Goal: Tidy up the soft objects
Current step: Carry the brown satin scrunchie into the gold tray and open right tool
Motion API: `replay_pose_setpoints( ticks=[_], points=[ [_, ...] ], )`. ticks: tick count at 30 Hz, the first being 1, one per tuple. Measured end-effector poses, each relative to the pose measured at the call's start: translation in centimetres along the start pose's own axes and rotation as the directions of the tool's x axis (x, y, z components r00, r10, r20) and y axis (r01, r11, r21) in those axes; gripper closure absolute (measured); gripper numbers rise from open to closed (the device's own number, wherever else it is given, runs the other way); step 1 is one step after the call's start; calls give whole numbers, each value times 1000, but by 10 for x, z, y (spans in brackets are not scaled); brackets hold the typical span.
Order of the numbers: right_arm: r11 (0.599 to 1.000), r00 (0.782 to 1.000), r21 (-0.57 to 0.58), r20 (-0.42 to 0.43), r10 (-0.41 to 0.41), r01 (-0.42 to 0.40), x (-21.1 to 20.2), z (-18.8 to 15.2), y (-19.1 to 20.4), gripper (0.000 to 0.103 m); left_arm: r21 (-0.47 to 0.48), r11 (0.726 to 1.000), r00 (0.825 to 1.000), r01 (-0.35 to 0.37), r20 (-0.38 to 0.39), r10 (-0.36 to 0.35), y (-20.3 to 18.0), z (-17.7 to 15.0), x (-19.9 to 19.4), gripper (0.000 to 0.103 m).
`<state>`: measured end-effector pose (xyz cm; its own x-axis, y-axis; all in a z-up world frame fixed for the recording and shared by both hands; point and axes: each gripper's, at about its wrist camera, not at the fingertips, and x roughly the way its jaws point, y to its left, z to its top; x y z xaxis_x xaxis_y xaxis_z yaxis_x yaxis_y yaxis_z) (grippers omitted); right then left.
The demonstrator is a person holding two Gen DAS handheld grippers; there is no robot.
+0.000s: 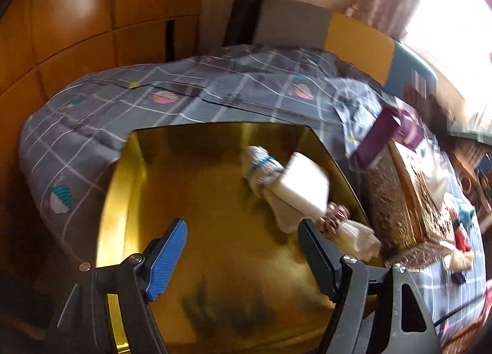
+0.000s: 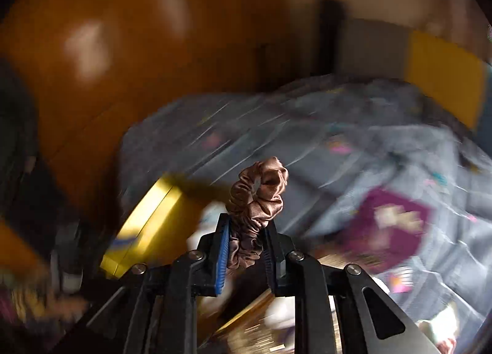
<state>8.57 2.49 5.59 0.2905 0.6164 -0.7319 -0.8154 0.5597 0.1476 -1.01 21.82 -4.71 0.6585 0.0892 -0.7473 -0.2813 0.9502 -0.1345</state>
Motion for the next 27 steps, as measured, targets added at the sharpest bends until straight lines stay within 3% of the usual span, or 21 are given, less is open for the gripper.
replay_pose_setpoints(
  ticks=[6, 10, 12, 16, 20, 26, 27],
  points=[
    [992, 980, -74, -183, 84, -98, 66, -53, 56, 82, -33, 999, 1000, -10, 10, 10, 12, 1, -5, 27],
    [991, 968, -72, -233, 97, -117, 86, -77, 65, 82, -22, 1000, 1000, -6, 3, 6, 8, -3, -5, 27],
    [990, 965, -89, -248, 84, -109, 88, -85, 69, 76, -14, 1000, 1000, -5, 2, 5, 5, -5, -6, 27],
    [993, 971, -104, -238, 38, -65, 84, -95, 69, 70, 1, 1000, 1000, 2, -4, -2, -2, -8, -6, 27],
    [994, 982, -108, -190, 11, -32, 77, -99, 69, 48, 24, 1000, 1000, -5, -3, 5, -9, -11, -6, 27],
    [986, 995, -153, -61, -82, 71, 53, -103, 77, 22, 45, 999, 999, -19, 28, 18, -14, -11, -13, 27],
    [984, 995, -157, -32, -95, 88, 48, -102, 78, 21, 49, 999, 999, -22, 33, 20, -15, -10, -14, 27]
  ],
)
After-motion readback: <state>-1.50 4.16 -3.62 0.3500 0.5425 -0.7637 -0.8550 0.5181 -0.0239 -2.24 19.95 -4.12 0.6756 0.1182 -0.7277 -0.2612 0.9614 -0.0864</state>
